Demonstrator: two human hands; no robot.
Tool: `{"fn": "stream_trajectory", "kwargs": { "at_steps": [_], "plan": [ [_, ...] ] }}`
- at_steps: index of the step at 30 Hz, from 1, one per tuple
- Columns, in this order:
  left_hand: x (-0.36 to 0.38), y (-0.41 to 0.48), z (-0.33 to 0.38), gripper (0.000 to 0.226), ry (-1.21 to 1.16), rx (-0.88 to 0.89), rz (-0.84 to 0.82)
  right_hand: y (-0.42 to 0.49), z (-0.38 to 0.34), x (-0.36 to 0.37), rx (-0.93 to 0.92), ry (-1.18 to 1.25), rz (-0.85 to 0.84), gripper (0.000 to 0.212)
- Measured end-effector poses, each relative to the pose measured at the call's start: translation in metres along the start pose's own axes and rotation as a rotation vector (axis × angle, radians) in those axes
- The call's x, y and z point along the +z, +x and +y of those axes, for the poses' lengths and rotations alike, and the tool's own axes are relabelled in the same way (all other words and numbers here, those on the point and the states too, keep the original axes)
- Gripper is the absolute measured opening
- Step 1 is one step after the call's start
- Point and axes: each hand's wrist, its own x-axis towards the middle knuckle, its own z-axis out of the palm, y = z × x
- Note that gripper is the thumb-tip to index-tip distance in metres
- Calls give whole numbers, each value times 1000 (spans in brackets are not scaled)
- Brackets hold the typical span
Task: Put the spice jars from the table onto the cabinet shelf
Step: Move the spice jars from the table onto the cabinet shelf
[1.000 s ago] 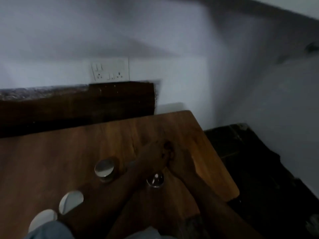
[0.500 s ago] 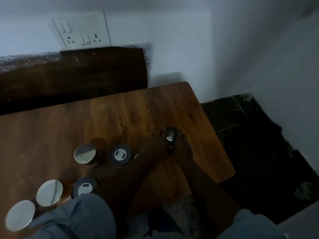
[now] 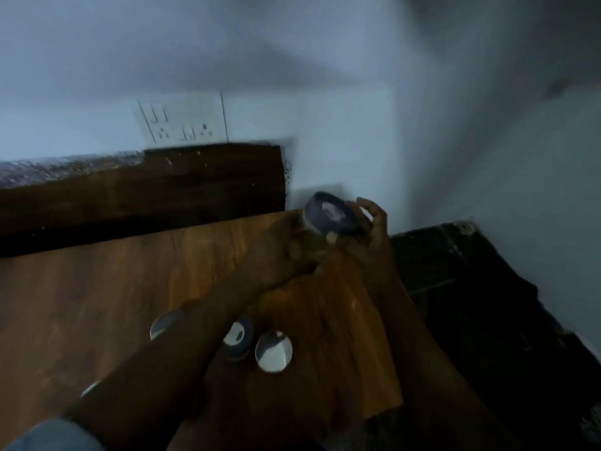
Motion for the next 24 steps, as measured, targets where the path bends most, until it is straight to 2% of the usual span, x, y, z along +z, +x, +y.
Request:
{"fn": "stream_trajectory", "kwargs": {
  "at_steps": [3,5,7,10,14,16,20,24],
  "plan": [
    [-43,11,34,88,-92,63,296,13,-47,17,-69,128,116,51],
    [-75,15,68,87,-128,113,451,19,-91,39,-193,69,110,51],
    [-107,15,94,89,-122,189,514,22,-125,52,-292,55,88,63],
    [-164,13,124,88,-23,320,552,30,-178,60,-432,83,107,58],
    [-243,20,166,65,-41,457,636,52,-258,66,-647,93,87,62],
    [-272,30,188,61,-37,504,693,67,-294,70,-728,60,93,60],
    [-318,74,218,44,-55,458,805,114,-352,77,-770,-66,141,57],
    [-349,129,231,52,226,218,701,168,-385,85,-685,-358,156,41]
  ]
}}
